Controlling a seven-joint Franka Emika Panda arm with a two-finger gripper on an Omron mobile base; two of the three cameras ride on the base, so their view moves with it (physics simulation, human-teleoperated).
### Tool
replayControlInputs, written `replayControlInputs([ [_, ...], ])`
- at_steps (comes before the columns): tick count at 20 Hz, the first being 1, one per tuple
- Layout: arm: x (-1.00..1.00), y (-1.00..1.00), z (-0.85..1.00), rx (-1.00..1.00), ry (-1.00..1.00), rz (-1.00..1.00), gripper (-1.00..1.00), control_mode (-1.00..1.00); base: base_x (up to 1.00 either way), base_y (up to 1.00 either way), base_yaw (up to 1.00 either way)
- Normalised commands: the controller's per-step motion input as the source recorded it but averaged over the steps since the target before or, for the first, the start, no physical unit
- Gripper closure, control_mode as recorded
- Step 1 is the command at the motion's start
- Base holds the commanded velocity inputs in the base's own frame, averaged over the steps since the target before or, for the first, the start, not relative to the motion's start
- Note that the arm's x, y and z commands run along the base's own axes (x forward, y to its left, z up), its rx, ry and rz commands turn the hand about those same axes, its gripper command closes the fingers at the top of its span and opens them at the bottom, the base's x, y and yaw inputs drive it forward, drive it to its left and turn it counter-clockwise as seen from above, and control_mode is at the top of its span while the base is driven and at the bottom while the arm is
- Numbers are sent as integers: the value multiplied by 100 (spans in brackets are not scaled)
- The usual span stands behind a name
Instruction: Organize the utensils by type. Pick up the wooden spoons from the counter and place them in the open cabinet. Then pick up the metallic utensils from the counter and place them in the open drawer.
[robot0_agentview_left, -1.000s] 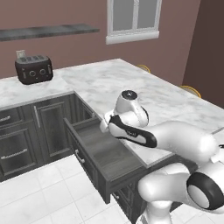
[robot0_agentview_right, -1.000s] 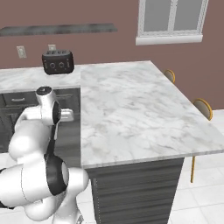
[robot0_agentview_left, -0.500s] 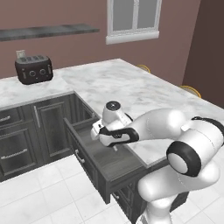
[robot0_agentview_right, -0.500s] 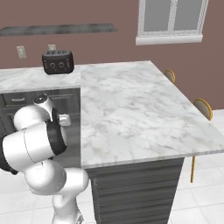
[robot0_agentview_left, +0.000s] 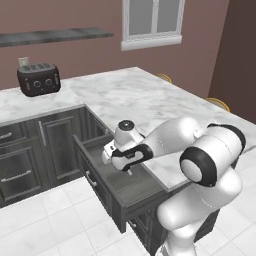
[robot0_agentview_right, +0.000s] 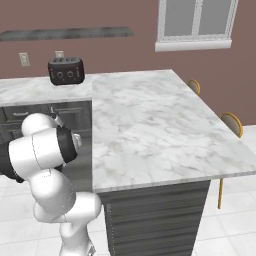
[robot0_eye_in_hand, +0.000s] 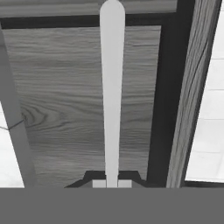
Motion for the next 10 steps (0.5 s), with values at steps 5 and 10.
replayControlInputs([
  [5,12,8,-17,0,1,4,100,-100,0,0,0],
  [10,16,12,-15,0,0,2,100,-100,0,0,0],
])
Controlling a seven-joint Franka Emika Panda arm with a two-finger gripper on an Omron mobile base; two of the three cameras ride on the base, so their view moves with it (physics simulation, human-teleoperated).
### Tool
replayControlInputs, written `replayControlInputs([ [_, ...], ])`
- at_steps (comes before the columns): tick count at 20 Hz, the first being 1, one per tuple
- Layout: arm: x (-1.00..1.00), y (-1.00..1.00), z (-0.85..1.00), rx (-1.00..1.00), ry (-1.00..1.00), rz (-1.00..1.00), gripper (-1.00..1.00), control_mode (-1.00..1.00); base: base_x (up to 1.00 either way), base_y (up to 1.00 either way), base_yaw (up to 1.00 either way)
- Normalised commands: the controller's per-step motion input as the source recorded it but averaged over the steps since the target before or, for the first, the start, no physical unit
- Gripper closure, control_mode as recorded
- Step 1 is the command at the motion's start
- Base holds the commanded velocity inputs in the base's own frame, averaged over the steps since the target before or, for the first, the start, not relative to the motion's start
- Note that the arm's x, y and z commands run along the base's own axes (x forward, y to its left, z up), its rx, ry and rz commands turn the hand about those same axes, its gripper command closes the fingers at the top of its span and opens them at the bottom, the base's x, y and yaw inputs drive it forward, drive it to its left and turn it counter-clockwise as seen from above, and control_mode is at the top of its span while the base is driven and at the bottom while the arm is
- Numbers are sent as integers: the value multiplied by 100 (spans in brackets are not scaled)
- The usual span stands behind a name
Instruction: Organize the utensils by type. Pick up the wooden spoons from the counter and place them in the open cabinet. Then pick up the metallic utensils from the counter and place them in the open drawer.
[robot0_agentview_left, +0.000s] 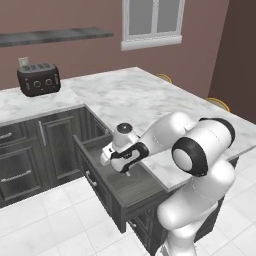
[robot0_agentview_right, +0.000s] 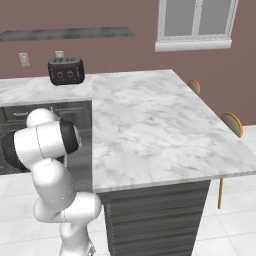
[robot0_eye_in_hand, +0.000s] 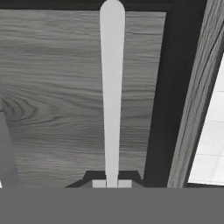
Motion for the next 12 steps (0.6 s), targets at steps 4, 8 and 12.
replayControlInputs([
  [4,19,4,-20,0,0,1,100,-100,0,0,0],
  [8,22,5,-26,0,0,1,100,-100,0,0,0],
  [12,25,3,-35,0,0,0,100,-100,0,0,0],
])
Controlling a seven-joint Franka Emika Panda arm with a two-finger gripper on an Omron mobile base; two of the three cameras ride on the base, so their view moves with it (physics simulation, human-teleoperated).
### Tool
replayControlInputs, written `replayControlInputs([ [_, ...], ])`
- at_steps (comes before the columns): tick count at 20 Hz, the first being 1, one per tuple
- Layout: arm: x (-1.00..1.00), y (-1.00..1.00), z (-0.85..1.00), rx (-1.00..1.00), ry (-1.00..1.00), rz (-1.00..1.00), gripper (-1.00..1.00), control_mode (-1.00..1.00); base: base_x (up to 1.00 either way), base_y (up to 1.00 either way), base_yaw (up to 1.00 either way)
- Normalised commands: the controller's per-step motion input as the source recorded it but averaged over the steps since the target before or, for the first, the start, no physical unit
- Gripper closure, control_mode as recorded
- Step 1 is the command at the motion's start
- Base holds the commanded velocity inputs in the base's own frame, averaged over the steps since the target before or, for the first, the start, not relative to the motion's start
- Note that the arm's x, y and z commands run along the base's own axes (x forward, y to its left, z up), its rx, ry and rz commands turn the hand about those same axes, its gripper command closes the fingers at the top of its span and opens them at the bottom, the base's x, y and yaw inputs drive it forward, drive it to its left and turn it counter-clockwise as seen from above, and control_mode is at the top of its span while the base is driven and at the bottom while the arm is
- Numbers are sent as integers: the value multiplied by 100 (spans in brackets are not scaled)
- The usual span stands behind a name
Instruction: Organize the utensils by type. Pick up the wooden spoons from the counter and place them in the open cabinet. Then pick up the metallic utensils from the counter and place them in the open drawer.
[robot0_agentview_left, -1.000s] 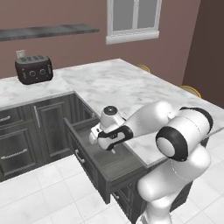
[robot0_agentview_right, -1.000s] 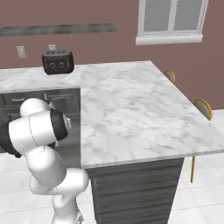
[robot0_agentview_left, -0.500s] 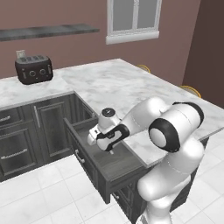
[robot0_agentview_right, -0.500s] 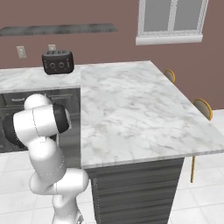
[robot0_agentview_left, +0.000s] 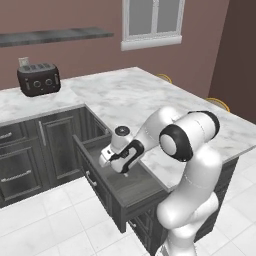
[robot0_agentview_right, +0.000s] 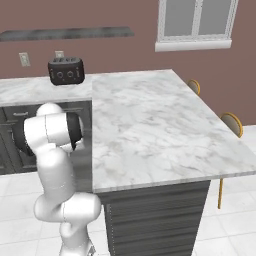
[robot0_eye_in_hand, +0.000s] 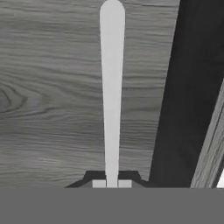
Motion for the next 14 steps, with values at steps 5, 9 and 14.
replayControlInputs([
  [5,27,9,-51,0,0,0,100,-100,0,0,0],
  [9,30,14,-53,0,0,0,100,-100,0,0,0],
  [14,27,17,-52,-1,0,0,100,-100,0,0,0],
])
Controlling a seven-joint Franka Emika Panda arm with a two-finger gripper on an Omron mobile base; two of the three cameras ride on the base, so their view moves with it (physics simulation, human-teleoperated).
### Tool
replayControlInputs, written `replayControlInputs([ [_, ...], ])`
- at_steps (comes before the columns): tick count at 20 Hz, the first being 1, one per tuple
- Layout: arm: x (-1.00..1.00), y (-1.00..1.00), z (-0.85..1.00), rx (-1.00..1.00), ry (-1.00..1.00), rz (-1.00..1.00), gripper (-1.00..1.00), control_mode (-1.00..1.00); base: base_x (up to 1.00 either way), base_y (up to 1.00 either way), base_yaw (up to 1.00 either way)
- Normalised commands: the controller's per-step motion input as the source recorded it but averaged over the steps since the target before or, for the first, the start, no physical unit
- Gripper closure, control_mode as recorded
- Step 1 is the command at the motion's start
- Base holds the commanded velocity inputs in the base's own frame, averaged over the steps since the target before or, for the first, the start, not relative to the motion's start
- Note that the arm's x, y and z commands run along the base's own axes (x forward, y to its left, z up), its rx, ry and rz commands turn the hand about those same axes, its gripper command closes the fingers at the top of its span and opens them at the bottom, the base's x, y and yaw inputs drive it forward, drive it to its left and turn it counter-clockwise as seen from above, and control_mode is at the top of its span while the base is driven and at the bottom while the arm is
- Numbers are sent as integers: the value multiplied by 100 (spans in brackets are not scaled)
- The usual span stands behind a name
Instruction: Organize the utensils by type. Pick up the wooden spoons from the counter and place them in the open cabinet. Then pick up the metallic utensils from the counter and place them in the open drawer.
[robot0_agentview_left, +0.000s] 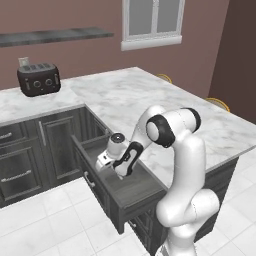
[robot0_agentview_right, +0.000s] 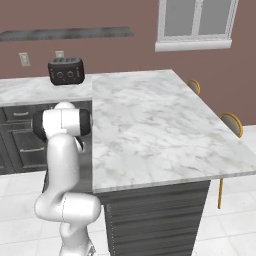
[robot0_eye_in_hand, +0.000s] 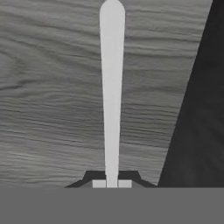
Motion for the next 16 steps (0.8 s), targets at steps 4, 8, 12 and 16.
replayControlInputs([
  [4,25,21,-54,-3,0,0,100,-100,0,0,0],
  [8,17,19,-58,-4,0,0,100,-100,0,0,0],
  [12,2,28,-55,-5,0,0,100,-100,0,0,0],
  [16,0,14,-23,-7,9,0,100,-100,0,0,0],
])
